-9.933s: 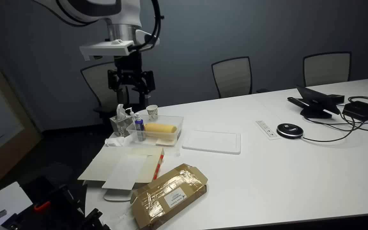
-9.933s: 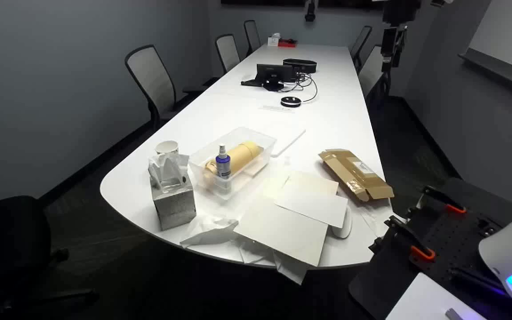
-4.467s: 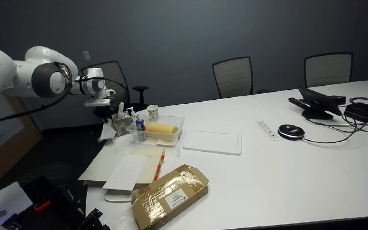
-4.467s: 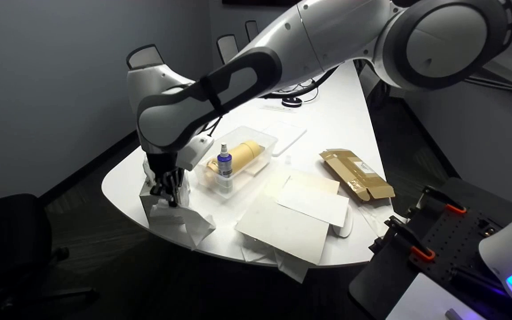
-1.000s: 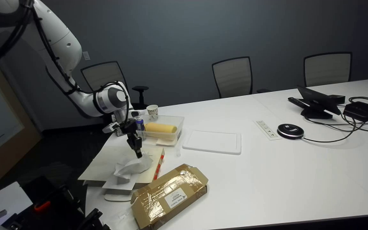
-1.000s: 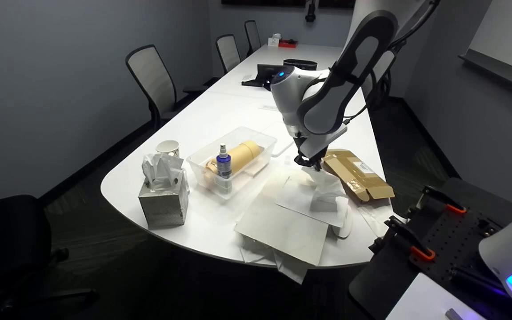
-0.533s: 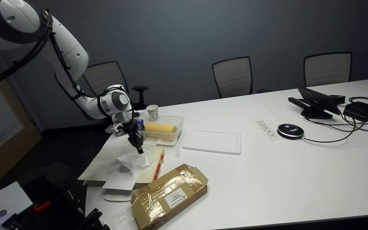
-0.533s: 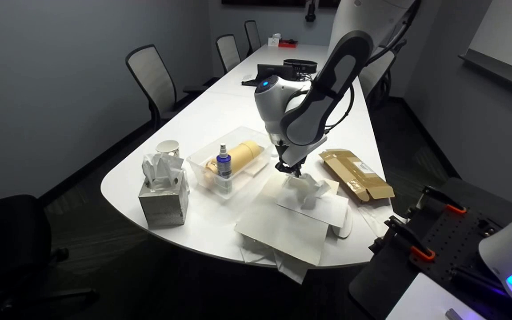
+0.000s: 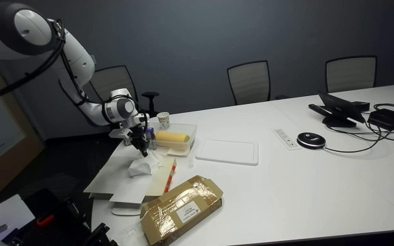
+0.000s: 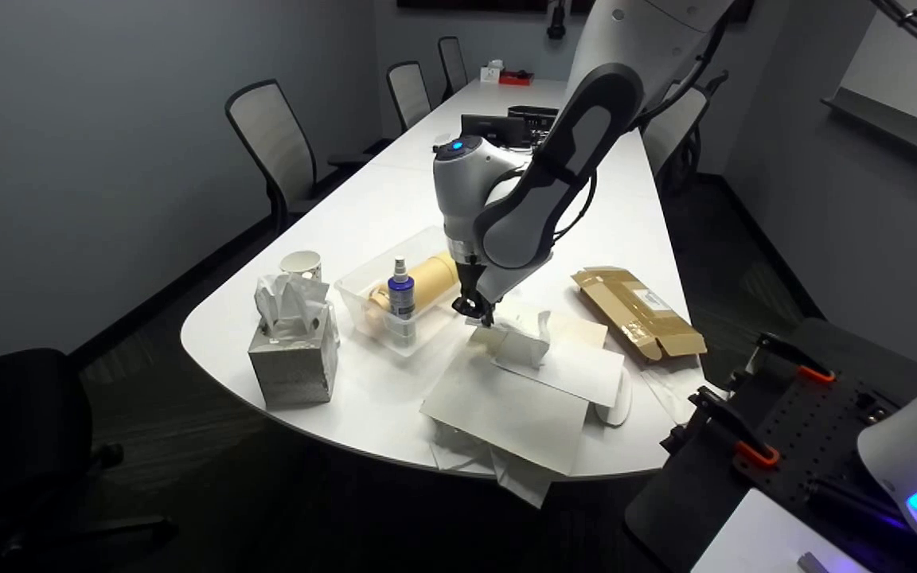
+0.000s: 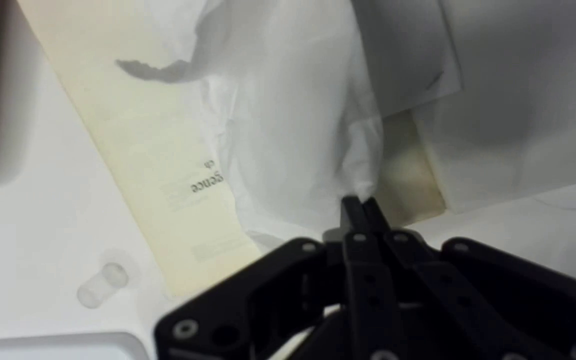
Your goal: Use a tissue to wipe the front page of the book
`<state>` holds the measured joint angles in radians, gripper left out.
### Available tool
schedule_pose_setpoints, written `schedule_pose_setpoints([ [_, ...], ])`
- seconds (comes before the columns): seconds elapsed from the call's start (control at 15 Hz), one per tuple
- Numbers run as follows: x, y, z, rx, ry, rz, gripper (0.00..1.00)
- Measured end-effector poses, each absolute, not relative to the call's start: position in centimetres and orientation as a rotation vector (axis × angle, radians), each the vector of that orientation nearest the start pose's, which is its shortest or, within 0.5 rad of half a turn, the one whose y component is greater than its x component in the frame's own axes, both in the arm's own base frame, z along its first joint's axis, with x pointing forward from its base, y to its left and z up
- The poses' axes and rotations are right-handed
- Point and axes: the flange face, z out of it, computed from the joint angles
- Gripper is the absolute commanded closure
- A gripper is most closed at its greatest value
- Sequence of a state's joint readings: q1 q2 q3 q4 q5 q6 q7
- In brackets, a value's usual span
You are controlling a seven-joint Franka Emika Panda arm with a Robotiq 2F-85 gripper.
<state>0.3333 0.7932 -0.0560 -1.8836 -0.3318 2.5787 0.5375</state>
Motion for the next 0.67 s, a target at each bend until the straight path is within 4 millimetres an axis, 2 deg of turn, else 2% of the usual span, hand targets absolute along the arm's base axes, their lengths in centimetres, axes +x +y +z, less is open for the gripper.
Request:
schedule_pose_setpoints([
  [0.33,57.0,19.3,6.3,-3.193,-0.253,0.156,1.0],
  [0.47,56.5,19.4,5.4,-3.139,-0.279,0.217,1.0],
  [0.67,56.0,18.3,4.6,-3.132,-0.247,0.306,1.0],
])
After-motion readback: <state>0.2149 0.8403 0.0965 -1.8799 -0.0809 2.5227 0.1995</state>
